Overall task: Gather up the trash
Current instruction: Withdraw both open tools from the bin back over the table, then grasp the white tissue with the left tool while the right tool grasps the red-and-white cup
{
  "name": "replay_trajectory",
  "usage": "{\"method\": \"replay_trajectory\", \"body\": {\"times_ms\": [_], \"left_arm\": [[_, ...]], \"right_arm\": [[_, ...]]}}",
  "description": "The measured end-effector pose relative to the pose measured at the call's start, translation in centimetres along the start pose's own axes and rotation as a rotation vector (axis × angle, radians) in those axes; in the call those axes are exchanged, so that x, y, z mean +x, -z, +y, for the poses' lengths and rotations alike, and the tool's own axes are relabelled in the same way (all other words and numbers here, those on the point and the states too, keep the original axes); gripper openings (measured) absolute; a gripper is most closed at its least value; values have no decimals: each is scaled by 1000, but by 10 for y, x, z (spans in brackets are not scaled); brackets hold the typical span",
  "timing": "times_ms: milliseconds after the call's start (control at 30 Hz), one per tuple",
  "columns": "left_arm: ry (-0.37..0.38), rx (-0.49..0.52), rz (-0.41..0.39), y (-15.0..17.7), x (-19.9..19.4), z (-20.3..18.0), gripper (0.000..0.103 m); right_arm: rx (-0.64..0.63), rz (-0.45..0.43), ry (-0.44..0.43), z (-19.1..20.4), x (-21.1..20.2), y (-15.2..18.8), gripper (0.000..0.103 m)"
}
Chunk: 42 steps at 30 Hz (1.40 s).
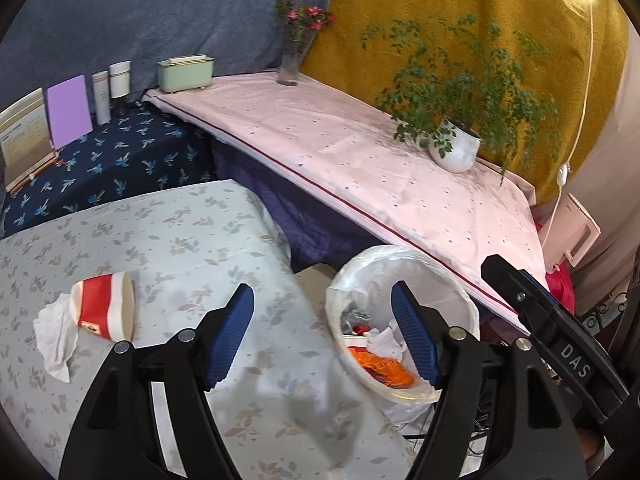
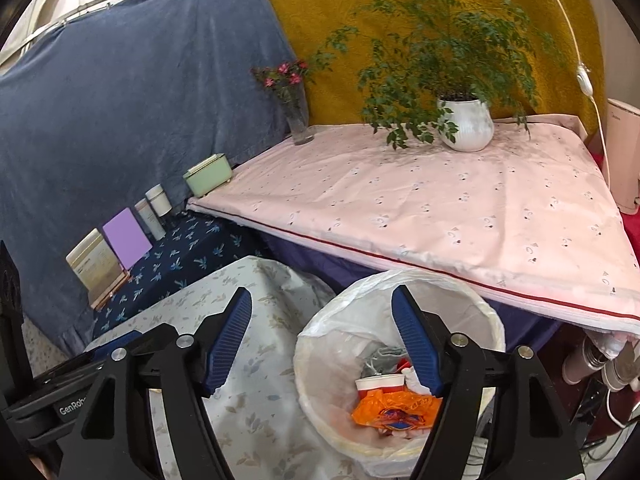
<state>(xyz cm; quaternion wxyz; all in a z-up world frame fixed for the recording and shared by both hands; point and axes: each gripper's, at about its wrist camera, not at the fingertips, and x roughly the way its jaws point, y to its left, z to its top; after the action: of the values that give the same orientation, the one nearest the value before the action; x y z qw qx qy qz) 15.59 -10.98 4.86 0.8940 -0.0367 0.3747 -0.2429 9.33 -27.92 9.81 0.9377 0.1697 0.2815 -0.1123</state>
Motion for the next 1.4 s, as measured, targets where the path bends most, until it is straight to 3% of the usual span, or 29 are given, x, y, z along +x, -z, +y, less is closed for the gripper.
{"method": "replay_trajectory", "body": {"times_ms": [367,567,967,1400], "left_arm": [[-78,-119,-29,7,-20,71,76],[-176,-170,-38,21,-31,117,81],[-327,-260,24,54,-35,206,81],[-322,-255,127,81,-12,263,80]], "right_arm": [[-96,27,-29,60,11,12,80],[-153,41,-52,99,18,25,84],[-248,138,-119,177,48,67,84],[-313,251,-163,245,88,111,84]]}}
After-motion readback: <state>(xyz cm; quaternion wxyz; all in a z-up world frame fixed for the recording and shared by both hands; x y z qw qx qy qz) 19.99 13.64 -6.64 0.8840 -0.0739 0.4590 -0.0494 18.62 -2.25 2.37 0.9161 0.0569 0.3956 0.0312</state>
